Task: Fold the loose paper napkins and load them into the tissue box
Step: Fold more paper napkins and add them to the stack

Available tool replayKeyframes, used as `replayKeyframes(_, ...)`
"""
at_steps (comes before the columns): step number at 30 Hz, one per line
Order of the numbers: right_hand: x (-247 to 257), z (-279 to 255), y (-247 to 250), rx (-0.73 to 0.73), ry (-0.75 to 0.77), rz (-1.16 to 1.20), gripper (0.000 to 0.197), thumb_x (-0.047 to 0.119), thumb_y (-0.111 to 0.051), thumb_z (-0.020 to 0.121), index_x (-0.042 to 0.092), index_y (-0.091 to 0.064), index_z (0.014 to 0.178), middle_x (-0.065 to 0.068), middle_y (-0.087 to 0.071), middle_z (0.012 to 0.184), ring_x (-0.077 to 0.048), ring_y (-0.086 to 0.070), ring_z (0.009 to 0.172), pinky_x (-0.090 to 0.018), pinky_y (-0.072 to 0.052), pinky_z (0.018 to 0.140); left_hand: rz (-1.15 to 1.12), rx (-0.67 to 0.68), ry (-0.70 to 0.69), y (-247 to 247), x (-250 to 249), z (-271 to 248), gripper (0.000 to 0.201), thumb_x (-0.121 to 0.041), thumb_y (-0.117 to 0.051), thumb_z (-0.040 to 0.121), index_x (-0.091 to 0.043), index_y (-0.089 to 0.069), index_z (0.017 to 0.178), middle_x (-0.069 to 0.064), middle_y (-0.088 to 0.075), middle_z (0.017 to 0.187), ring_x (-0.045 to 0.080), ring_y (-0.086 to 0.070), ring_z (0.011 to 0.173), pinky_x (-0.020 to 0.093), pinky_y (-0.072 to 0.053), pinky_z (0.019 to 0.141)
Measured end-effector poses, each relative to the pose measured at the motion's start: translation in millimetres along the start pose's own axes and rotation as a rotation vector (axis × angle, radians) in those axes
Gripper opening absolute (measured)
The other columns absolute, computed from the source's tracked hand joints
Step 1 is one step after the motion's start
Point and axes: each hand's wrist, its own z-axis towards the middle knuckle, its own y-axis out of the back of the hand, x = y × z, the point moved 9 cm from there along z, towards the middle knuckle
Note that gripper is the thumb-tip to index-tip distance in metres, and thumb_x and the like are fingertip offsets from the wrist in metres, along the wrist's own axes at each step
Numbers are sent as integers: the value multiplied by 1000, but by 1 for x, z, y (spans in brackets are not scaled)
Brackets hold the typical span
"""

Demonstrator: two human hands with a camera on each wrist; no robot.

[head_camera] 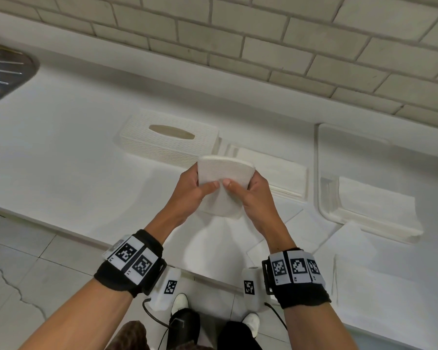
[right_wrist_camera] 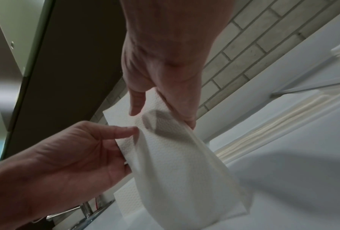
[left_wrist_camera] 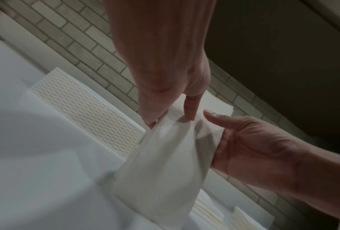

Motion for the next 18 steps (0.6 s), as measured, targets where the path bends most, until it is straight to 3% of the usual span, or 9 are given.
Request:
replayKeyframes(4,9,0,2,10,35,12,23,11,-70,87,16,-61,107,-3,-69,99,-16,-67,89,-27,-56,74,-36,0,-42,2,-7,0,41,-9,-72,72,-24,-58,108,8,-66,108,22,-64,100,35,-54,83)
replayKeyframes(7,9,1,3,13,31,-40,17,10,-70,86,19,-61,99,-2,-66,92,-16,-64,85,-33,-55,74,-1,15,-8,2,-3,2,53,-9,-76,66,-25,-55,112,6,-64,111,22,-62,103,38,-54,86)
replayKeyframes(9,14,1,5,15,40,-76,14,10,-70,86,20,-62,93,1,-67,87,-14,-65,81,-32,-54,72,48,6,-8,3,-4,3,47,-7,-76,72,-21,-58,113,7,-67,113,24,-65,105,39,-55,88)
replayKeyframes(13,51,3,20,23,146,-94,16,4,-74,81,17,-69,88,4,-70,83,-7,-64,75,-20,-51,69,183,33,-77,2,-24,7,34,2,-69,79,-15,-66,108,9,-71,104,21,-67,94,34,-55,80)
replayKeyframes(15,61,6,21,112,116,-227,15,9,-76,80,18,-73,91,2,-72,87,-11,-66,79,-23,-52,73,326,85,-103,-5,-33,10,30,0,-70,79,-11,-66,107,8,-70,98,18,-66,85,30,-52,73)
replayKeyframes(18,52,10,15,236,38,-524,8,17,-70,85,19,-74,92,-2,-72,84,-13,-66,73,-26,-50,66,436,189,-83,-18,-34,12,20,-3,-73,77,-13,-67,93,1,-66,81,14,-62,71,29,-49,65)
